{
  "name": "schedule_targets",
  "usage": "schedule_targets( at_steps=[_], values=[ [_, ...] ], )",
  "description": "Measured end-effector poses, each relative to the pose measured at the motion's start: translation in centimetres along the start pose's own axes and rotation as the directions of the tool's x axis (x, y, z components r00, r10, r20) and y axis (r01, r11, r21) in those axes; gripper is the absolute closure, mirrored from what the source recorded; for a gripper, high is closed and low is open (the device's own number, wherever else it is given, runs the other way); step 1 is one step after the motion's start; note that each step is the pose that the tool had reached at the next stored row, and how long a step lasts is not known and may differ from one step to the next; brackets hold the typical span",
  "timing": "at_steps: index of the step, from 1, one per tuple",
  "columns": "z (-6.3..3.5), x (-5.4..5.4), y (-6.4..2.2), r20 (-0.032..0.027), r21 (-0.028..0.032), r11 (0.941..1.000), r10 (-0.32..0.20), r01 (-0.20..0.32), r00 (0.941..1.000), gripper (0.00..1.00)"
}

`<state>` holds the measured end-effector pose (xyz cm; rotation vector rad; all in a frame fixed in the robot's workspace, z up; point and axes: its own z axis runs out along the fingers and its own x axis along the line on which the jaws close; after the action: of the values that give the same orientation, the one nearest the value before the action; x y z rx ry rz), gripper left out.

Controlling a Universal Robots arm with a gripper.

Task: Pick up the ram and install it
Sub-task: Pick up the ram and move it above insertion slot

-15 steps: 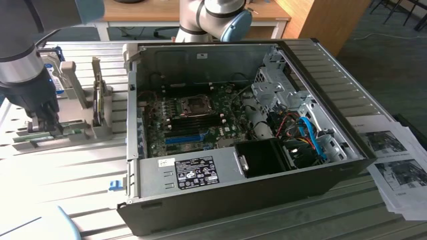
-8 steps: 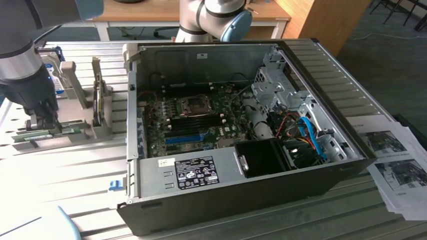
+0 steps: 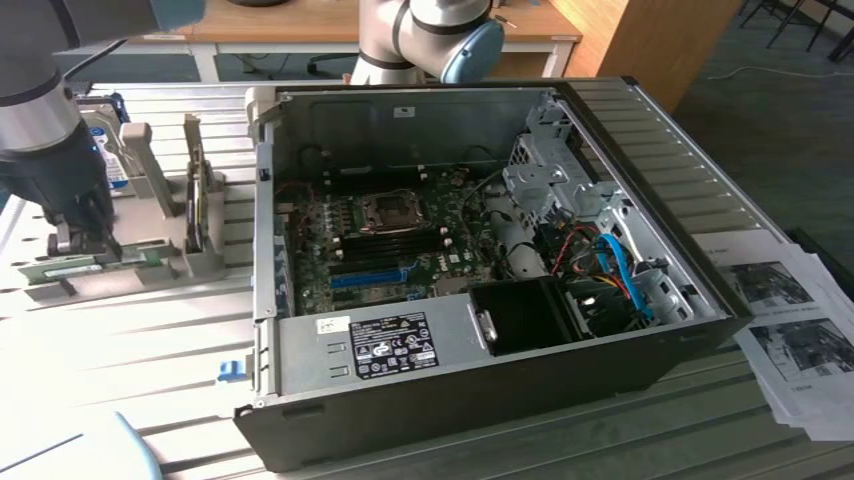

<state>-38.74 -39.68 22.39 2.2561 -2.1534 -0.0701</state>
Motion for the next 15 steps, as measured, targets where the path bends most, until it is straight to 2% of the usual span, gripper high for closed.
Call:
schedule_targets(
  at_steps=[15],
  values=[
    [-1.98, 0.0, 0.04, -0.002, -0.0011, 1.0, 0.003, -0.003, 1.0, 0.89]
  ],
)
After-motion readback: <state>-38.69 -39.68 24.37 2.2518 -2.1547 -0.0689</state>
